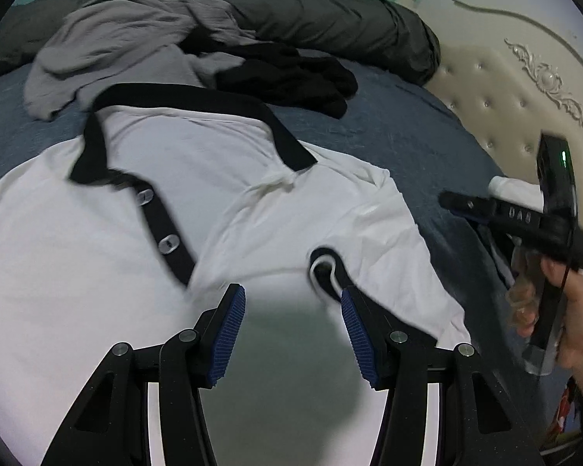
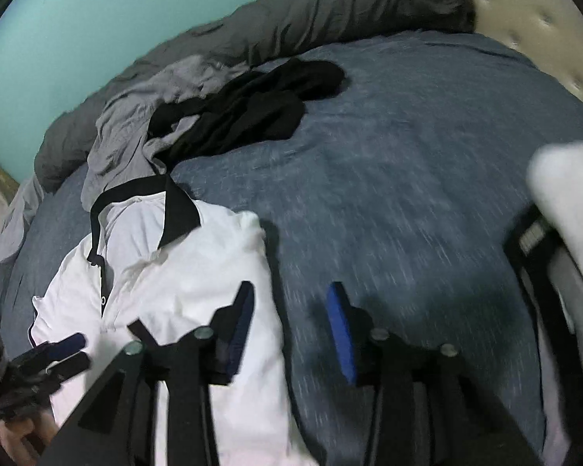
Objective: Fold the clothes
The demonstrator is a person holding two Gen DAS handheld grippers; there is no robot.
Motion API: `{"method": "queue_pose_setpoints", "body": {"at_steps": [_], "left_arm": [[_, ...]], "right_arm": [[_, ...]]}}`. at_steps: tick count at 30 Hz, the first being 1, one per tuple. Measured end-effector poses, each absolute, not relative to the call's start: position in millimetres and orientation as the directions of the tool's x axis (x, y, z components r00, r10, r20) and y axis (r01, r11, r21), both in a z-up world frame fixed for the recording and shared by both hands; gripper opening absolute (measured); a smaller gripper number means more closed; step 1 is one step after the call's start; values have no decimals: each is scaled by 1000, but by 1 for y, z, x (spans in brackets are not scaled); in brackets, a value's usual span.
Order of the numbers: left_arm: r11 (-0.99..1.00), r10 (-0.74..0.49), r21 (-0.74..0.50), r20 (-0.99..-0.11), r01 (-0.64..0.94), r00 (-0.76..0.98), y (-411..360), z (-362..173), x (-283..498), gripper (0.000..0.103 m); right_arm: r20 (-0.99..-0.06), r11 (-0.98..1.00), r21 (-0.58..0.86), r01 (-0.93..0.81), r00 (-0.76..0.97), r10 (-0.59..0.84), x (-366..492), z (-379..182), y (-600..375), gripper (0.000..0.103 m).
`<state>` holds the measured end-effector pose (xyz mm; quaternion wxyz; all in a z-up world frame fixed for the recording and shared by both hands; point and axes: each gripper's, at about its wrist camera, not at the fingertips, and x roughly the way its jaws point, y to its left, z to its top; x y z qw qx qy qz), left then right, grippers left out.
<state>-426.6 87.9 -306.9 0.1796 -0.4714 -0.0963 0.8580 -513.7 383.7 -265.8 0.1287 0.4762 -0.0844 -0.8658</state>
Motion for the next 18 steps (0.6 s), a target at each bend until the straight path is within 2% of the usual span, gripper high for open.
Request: {"method": "queue_pose_setpoints", "body": {"at_steps": [10, 12, 13, 14, 15, 17, 18], "left_arm": [[-893, 448, -401, -762, -202, -468, 97, -330, -453, 53], [-893, 450, -401, -760, -206, -469, 98, -332, -455, 35], [-892, 450, -398, -760, -213, -468, 99, -333, -455, 21], [-892, 451, -394, -760, -220, -467, 100, -334, -455, 15], [-890, 455, -394, -759, -228, -466, 100, -334, -455, 13], [-886, 464, -394, -755, -246, -463, 101, -334, -453, 4], [-885, 466, -393, -752, -250, -466, 101, -333, -452, 4]], "right_arm": [[-862, -959, 192, 211, -430, -267, -580, -278, 341, 47], [-875, -963, 169, 210, -419, -244, -588, -284, 336, 47], [-881, -965, 162, 209, -410, -236, -592, -288, 334, 47], [-885, -965, 158, 210, -404, -233, -595, -290, 332, 44], [-884, -963, 161, 215, -403, -237, -596, -292, 331, 35], [-883, -960, 167, 224, -400, -247, -598, -295, 328, 23], [-882, -960, 171, 224, -400, -250, -599, -296, 328, 14]]}}
